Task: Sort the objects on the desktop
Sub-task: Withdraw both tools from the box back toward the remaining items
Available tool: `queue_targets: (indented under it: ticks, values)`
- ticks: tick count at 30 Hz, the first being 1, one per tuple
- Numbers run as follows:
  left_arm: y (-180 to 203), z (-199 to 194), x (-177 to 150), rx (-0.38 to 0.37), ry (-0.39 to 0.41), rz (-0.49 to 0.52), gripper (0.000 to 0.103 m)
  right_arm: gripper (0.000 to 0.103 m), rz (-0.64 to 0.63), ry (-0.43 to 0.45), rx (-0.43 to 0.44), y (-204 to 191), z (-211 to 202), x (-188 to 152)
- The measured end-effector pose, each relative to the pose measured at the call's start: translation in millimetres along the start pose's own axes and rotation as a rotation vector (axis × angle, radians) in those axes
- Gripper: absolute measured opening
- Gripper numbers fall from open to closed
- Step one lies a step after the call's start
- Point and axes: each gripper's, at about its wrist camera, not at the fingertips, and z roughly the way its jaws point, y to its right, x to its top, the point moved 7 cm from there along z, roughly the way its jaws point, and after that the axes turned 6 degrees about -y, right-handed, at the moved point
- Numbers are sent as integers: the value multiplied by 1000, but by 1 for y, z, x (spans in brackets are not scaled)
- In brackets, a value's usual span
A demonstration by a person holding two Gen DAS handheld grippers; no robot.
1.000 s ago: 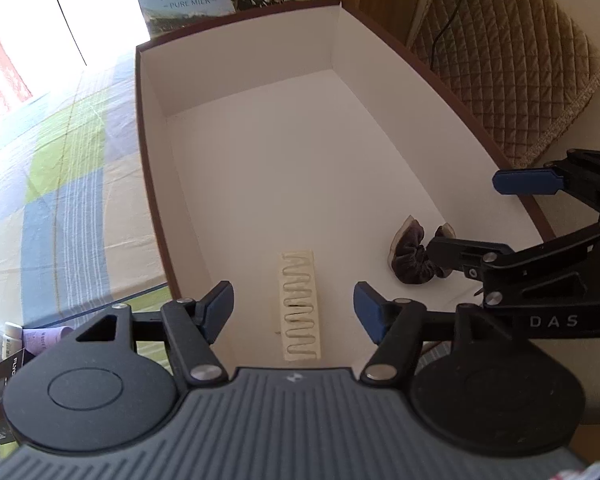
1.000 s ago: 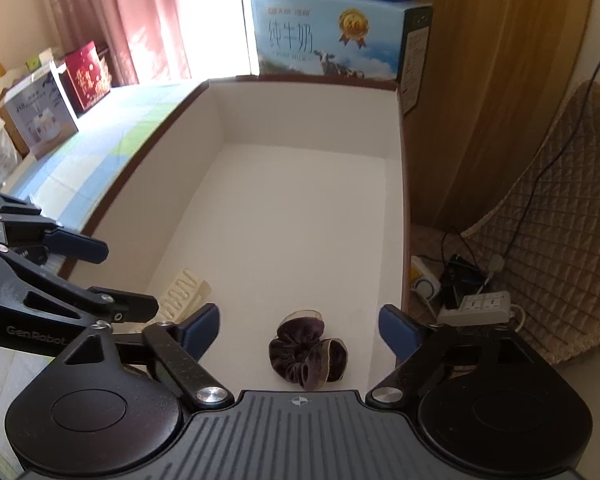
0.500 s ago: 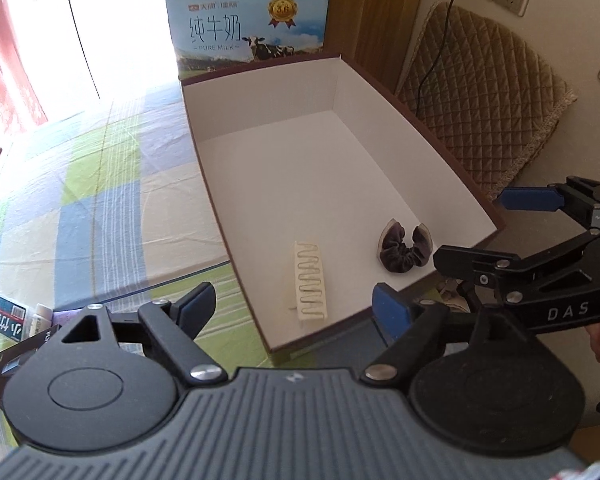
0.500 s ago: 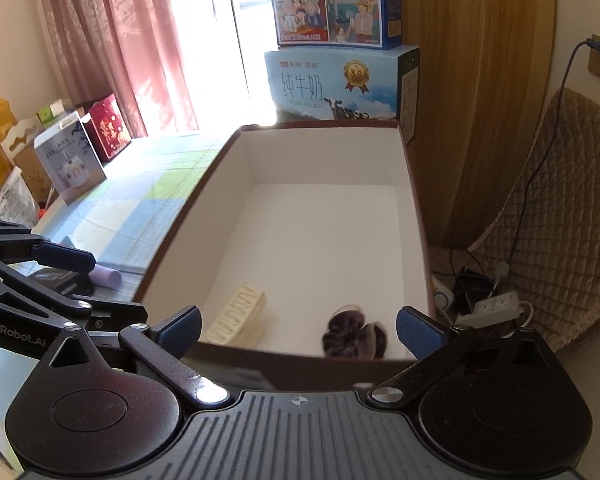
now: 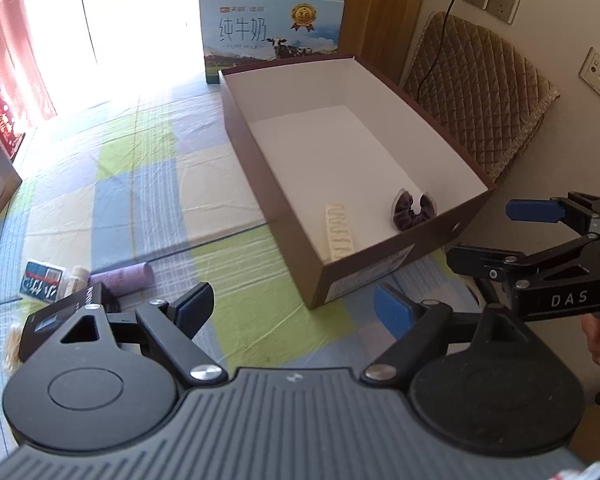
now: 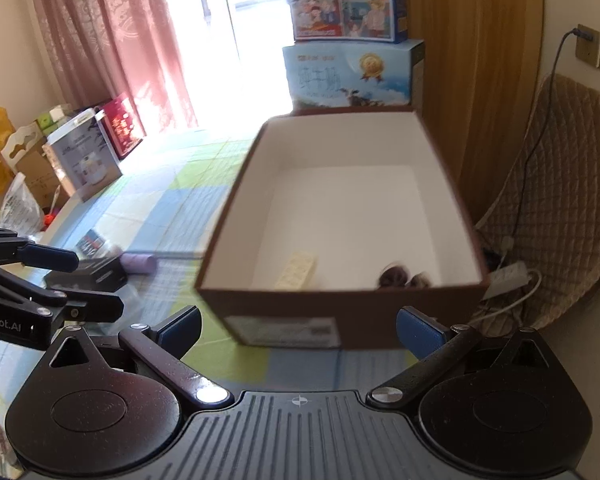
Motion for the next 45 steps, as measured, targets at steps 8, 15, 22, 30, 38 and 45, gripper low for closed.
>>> queue_targets:
  ticks: [8,15,22,30,38,45]
  values:
    - [-37,-15,-45,32,-22,-38,85,101,-48,-31,95,-57,12,-25]
    - [-81,-21,-83,79,-55,-117,85,101,-123,-43,186,-110,32,-31]
    - [-130,-26,-106,166,-54,-167,85,101,-140,-83,202,-140,61,-31]
    - [-186,-15,-125,279,-60,-138,84,101,-111,-124,166,-147,90,-34]
    - [-218,4,-133,303,-82,-39,82,101,-92,-145,146,-162,114,-37]
    - [-240,13,-134,273,-95,-28,82,101,-171,-140,165,-200,148,-34]
